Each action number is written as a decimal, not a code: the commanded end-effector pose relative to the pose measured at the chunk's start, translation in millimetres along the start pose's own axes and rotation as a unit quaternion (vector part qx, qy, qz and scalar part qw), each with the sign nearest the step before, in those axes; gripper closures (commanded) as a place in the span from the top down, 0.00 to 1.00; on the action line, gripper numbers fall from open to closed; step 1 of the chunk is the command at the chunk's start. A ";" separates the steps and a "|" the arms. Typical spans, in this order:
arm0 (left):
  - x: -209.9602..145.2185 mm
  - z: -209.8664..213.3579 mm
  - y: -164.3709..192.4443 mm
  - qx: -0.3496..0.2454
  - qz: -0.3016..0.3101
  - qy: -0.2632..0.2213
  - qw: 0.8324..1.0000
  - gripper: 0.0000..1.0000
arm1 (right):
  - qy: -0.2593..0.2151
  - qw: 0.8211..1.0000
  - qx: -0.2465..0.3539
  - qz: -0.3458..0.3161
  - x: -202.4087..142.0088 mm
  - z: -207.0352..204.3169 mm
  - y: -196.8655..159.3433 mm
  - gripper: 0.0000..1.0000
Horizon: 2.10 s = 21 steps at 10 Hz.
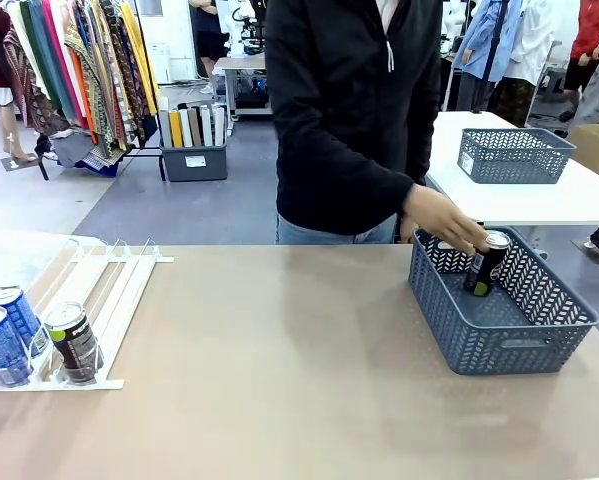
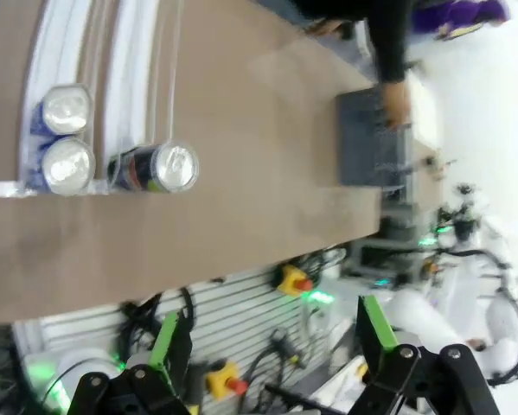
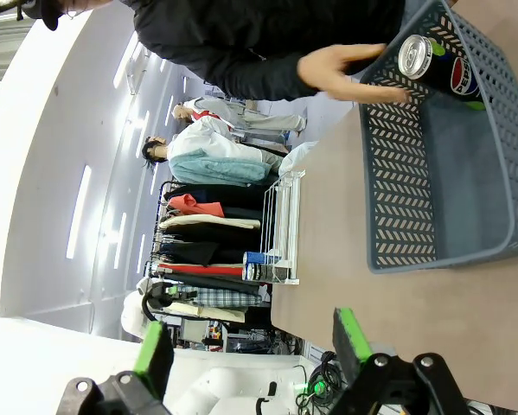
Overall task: Retrieve and store the cans from the dispenser.
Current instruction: Pick up the last remaining can from one row of the Automatic Can Dispenser and place it in the middle of the table.
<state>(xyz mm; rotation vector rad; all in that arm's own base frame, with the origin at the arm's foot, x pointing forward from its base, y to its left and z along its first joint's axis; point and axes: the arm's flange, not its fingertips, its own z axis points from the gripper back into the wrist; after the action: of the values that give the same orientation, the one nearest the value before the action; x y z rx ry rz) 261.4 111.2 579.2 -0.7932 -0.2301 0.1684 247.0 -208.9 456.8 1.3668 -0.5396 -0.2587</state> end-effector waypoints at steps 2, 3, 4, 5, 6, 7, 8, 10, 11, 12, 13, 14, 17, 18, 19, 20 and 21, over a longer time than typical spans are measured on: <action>29.0 -43.3 -60.1 0.212 -0.035 0.082 0.973 1.00 | 0.001 1.000 0.006 0.011 1.5 1.5 1.9 1.00; 35.9 -65.2 -65.3 0.277 -0.034 0.092 0.956 1.00 | 0.001 1.000 0.006 0.011 1.5 1.5 1.9 1.00; 38.1 -83.3 -68.1 0.320 -0.060 0.092 0.941 1.00 | 0.001 1.000 0.006 0.011 1.5 1.5 1.9 1.00; 39.1 -97.3 -68.5 0.341 -0.115 0.097 0.928 1.00 | 0.001 1.000 0.006 0.011 1.5 1.5 1.9 1.00; 42.2 -112.7 -66.0 0.329 -0.154 0.089 0.927 1.00 | 0.001 1.000 0.006 0.011 1.5 1.5 1.9 1.00; 45.3 -118.0 -64.1 0.301 -0.175 0.082 0.934 1.00 | 0.001 1.000 0.006 0.011 1.5 1.5 1.9 1.00; 47.5 -120.0 -64.3 0.283 -0.176 0.061 0.941 1.00 | 0.001 1.000 0.006 0.011 1.5 1.5 1.9 1.00; 48.5 -125.0 -75.0 0.320 -0.163 0.080 0.930 1.00 | 0.001 1.000 0.006 0.011 1.5 1.5 1.9 1.00; 48.5 -125.0 -75.0 0.320 -0.163 0.080 0.930 1.00 | 0.001 1.000 0.006 0.011 1.5 1.5 1.9 1.00; 48.5 -125.0 -75.0 0.320 -0.163 0.080 0.930 1.00 | 0.001 1.000 0.006 0.011 1.5 1.5 1.9 1.00; 50.8 -125.2 -72.5 0.306 -0.158 0.074 0.936 1.00 | 0.001 1.000 0.006 0.011 1.5 1.5 1.9 1.00; 54.6 -153.8 -58.6 0.285 -0.171 0.109 0.937 1.00 | 0.001 1.000 0.006 0.011 1.5 1.5 1.9 1.00; 54.9 -185.1 -20.1 0.272 -0.153 0.095 0.945 1.00 | 0.001 1.000 0.006 0.011 1.5 1.5 1.9 1.00; 52.2 -194.7 -17.5 0.269 -0.159 0.106 0.944 1.00 | 0.001 1.000 0.006 0.011 1.5 1.5 1.9 1.00; 53.9 -209.0 -13.6 0.268 -0.161 0.119 0.942 1.00 | 0.001 1.000 0.006 0.011 1.5 1.5 1.9 1.00; 60.2 -221.2 -6.4 0.274 -0.162 0.126 0.939 1.00 | 0.001 1.000 0.006 0.011 1.5 1.5 1.9 1.00; 63.5 -234.4 0.2 0.284 -0.162 0.132 0.936 1.00 | 0.001 1.000 0.006 0.011 1.5 1.5 1.9 1.00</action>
<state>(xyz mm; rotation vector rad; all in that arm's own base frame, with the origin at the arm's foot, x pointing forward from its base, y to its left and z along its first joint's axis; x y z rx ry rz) 375.1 -32.7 439.5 -0.1906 -0.0441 -0.1659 246.9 -208.9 457.0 1.3668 -0.5398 -0.2583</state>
